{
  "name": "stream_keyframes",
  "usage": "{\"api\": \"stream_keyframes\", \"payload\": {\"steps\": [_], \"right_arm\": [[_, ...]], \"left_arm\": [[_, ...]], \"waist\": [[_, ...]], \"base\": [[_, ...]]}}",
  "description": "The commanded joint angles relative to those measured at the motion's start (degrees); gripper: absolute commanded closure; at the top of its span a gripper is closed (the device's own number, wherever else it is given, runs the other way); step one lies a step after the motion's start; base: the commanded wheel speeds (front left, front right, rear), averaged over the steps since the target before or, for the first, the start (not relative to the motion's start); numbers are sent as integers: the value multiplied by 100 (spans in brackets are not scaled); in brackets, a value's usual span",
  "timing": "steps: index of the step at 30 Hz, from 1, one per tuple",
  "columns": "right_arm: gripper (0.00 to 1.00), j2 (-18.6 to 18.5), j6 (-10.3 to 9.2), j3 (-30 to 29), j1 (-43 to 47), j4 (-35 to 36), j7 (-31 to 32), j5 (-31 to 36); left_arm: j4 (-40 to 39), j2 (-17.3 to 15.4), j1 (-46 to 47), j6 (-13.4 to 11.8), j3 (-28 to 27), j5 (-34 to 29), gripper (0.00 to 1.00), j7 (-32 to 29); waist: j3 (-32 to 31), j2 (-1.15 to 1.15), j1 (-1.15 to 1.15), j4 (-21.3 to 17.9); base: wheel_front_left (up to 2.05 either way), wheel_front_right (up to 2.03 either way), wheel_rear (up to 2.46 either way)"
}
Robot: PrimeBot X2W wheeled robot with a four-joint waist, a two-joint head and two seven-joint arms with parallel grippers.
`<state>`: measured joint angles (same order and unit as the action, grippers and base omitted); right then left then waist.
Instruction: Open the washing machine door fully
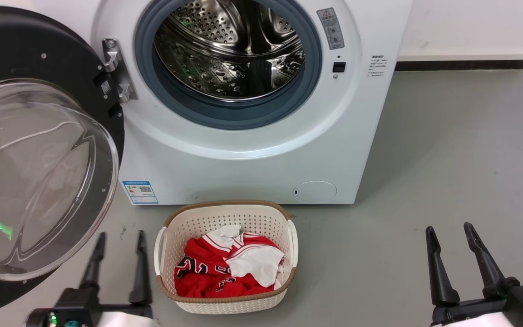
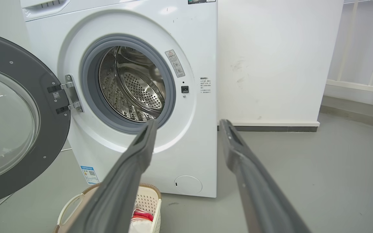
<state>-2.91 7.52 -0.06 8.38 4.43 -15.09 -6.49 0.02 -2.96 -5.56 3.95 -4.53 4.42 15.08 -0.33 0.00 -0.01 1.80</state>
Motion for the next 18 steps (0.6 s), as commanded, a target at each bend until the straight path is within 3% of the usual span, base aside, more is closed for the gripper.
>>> {"api": "stream_keyframes", "payload": {"steps": [1,18], "right_arm": [[0,6,-6,6,75,28,-10,18],[0,6,-6,-17,124,17,-10,-69]], "left_arm": [[41,7,-68,-45,118,40,0,13],[49,7,-31,-360,266,-80,0,13]], "waist": [[-8,0,1,-50],[15,0,1,-167]], "base": [[0,0,0],[0,0,0]]}}
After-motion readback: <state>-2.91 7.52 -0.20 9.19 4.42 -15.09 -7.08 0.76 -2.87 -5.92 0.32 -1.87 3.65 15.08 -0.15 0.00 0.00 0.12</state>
